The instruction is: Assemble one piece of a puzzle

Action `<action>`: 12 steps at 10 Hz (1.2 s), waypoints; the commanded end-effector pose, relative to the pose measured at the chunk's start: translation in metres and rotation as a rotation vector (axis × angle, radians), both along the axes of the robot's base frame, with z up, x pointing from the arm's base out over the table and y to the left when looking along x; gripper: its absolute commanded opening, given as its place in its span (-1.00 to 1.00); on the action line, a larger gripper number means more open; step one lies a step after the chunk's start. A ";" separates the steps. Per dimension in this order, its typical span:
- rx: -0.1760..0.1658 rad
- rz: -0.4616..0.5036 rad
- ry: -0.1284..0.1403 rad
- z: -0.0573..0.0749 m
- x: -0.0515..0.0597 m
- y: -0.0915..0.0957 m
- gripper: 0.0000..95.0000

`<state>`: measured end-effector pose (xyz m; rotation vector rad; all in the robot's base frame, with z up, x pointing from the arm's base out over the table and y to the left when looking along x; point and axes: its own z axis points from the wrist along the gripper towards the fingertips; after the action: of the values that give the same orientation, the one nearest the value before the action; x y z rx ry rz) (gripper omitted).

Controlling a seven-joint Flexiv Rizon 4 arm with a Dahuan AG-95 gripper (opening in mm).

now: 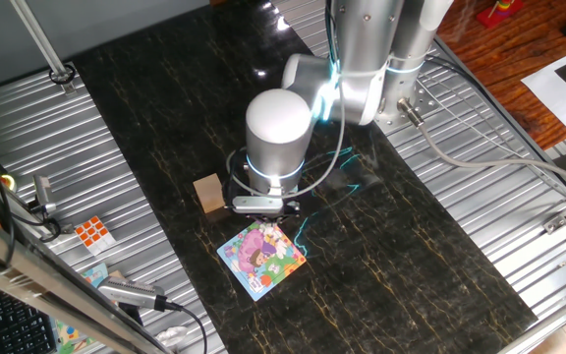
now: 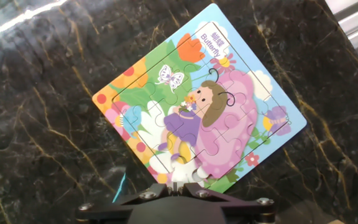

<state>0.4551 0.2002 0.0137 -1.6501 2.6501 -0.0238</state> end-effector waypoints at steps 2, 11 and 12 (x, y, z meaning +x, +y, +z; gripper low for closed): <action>-0.012 0.001 -0.006 0.004 -0.001 0.001 -1.00; -0.031 -0.118 -0.007 0.014 0.007 0.007 -1.00; -0.024 -0.223 -0.007 0.016 0.006 0.008 -1.00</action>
<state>0.4618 0.2077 0.0273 -1.5377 2.7353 -0.0824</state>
